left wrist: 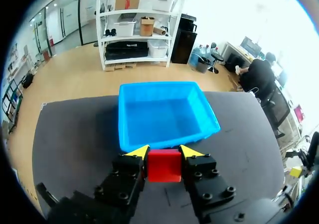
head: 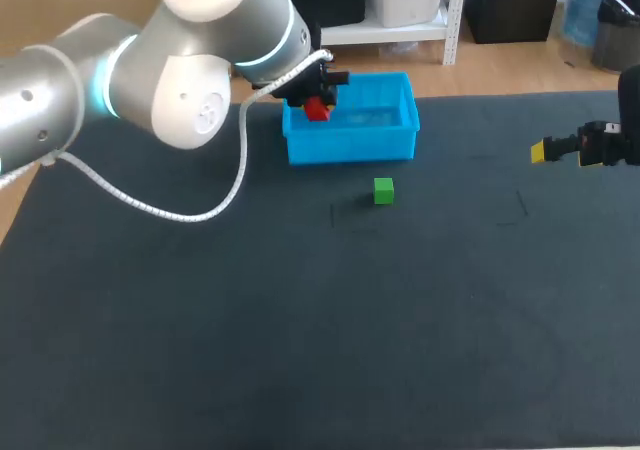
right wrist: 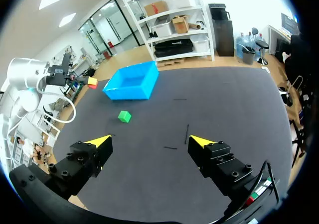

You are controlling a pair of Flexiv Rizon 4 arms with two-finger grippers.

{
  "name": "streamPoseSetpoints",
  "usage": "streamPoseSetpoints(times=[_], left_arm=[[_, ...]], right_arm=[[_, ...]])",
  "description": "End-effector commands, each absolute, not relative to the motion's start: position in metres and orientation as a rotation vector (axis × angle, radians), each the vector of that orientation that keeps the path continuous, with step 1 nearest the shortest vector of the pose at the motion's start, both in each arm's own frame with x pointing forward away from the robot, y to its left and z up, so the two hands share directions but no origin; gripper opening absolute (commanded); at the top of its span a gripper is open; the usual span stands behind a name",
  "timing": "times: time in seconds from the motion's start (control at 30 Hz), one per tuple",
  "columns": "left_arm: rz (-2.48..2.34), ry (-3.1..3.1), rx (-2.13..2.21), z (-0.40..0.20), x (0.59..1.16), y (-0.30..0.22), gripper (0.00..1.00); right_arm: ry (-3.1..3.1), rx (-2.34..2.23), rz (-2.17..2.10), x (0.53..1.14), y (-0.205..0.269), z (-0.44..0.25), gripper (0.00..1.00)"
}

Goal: Use the left arm to pick the red cube and place it into the blue plastic box first, then use the right arm to grasp the green cube and put it into the same blue plastic box after the first action is fully finished.

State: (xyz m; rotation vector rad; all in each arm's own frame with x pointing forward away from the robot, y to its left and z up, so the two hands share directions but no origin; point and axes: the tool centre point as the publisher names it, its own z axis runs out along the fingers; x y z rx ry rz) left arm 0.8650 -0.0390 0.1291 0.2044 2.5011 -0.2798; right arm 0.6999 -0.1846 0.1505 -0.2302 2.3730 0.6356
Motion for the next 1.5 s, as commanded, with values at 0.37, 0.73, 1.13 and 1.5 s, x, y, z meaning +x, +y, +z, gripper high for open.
streamPoseSetpoints(times=[0.37,0.73,1.13,1.5], left_arm=[[-0.26,2.483,0.21,0.119,0.911,-0.049,0.0],[-0.189,2.484,0.201,0.105,0.927,-0.048,0.0],[-0.144,2.519,0.135,0.087,0.945,-0.04,0.0],[-0.119,2.542,0.115,0.076,0.949,-0.039,0.0]], right_arm=[[2.373,-0.232,0.636,0.7,-0.185,0.15,1.0],[2.373,-0.232,0.636,0.7,-0.185,0.15,1.0],[2.373,-0.232,0.636,0.7,-0.185,0.15,1.0],[2.373,-0.232,0.636,0.7,-0.185,0.15,1.0]])
